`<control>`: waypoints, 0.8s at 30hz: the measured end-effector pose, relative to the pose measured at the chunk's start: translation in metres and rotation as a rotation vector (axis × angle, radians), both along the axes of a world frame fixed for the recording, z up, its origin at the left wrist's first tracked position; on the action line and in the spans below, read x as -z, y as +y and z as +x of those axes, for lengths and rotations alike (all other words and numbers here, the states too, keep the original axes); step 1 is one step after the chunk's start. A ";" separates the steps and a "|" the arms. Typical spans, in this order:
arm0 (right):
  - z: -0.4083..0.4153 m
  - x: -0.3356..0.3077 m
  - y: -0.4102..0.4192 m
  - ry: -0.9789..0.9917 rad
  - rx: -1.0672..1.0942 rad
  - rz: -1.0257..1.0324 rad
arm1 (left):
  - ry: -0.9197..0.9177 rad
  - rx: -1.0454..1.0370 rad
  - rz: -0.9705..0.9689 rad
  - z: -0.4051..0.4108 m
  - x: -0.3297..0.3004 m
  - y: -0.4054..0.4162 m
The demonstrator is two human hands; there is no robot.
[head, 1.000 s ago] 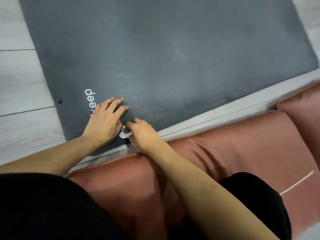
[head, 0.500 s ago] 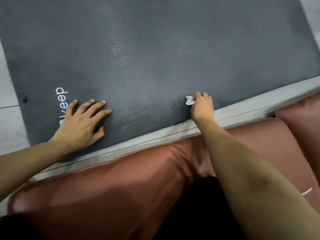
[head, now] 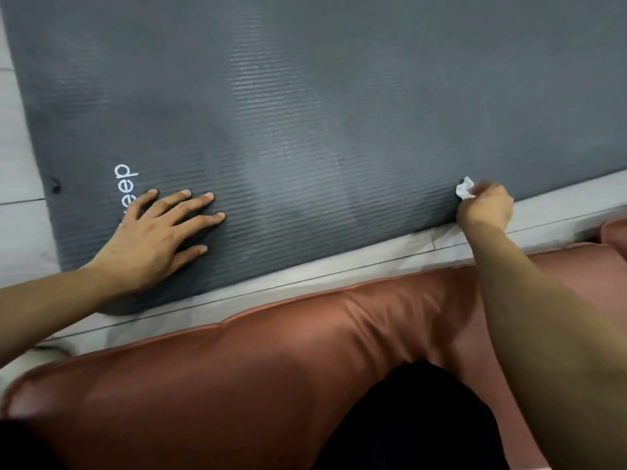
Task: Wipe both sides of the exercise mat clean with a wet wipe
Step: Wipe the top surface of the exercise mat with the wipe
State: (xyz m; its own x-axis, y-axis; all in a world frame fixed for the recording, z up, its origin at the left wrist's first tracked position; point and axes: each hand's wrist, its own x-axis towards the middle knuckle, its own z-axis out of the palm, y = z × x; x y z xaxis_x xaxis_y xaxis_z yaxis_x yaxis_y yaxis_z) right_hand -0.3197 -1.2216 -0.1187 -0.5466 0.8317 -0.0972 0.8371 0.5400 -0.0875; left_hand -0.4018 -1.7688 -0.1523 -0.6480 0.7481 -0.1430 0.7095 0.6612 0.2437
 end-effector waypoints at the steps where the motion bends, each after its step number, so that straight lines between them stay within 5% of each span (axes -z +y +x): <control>1: 0.000 -0.001 -0.014 0.046 0.012 -0.044 | -0.001 -0.004 0.000 0.000 -0.001 0.000; 10: -0.015 -0.015 -0.256 0.093 -0.246 -0.349 | -0.030 0.021 0.063 -0.008 -0.011 -0.009; 15: -0.029 -0.021 -0.394 0.049 -0.386 -0.483 | -0.002 -0.365 0.142 -0.024 -0.018 -0.066; 20: -0.022 -0.020 -0.537 -0.033 -0.801 -0.626 | -0.080 -0.438 0.179 -0.023 -0.016 -0.105; 24: -0.019 -0.015 -0.539 -0.105 -1.198 -0.584 | -0.077 -0.467 0.206 -0.029 -0.018 -0.128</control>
State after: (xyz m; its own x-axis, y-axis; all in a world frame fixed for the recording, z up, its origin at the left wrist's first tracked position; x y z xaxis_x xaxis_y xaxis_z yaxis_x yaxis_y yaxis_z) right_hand -0.3390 -1.7603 -0.1033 -0.8732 -0.3303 -0.3584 -0.1069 0.8472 -0.5204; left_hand -0.4309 -1.8971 -0.1345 -0.9132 0.3988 -0.0836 0.3247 0.8362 0.4420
